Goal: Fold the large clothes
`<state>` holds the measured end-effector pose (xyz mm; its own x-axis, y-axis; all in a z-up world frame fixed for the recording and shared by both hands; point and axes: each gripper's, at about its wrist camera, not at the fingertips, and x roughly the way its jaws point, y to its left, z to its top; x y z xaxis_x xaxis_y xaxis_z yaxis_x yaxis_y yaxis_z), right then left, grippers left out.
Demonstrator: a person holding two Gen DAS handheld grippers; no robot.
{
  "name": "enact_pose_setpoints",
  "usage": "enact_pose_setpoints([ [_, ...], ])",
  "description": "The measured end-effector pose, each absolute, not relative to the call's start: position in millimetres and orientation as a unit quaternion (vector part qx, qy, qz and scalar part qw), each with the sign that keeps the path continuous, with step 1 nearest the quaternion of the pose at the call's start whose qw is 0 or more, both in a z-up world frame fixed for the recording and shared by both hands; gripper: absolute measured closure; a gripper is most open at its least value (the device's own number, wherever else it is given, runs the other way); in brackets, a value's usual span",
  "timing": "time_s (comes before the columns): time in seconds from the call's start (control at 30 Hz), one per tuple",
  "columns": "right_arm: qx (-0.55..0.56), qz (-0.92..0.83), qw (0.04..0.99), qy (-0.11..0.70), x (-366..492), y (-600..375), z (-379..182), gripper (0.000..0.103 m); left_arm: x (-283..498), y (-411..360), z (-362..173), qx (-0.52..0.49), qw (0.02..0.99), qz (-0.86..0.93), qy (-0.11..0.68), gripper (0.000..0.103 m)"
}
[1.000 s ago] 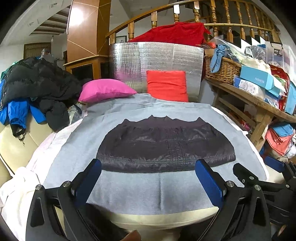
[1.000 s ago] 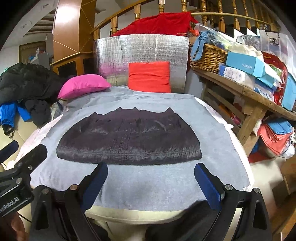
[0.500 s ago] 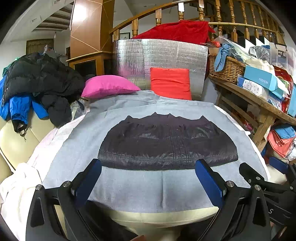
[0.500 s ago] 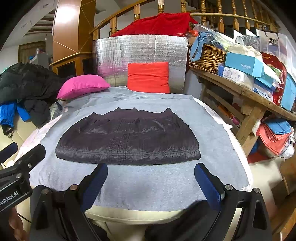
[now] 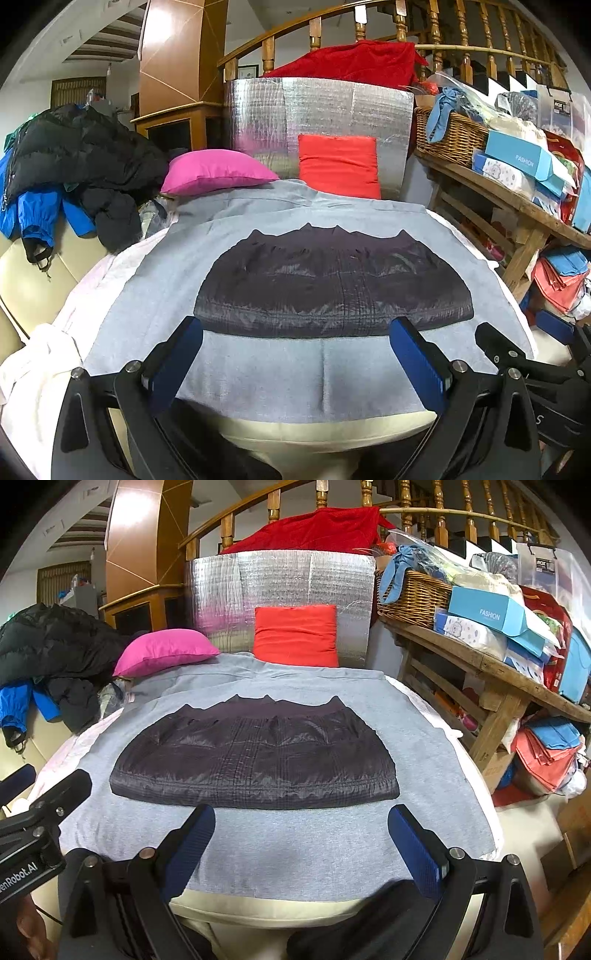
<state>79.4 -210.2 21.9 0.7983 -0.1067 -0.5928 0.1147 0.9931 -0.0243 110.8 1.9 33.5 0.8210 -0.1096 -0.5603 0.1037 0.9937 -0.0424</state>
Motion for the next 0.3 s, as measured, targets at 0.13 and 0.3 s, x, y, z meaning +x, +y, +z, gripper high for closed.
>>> enact_pose_setpoints([
  [0.13,0.005,-0.057,0.948,0.314,79.9,-210.0,20.9,0.007,110.8,0.2,32.9,0.001,0.954,-0.056,0.296,0.002],
  [0.3,0.005,-0.057,0.948,0.314,80.8,-210.9,20.5,0.007,110.7,-0.6,33.2,0.004,0.954,-0.054,0.295,0.002],
])
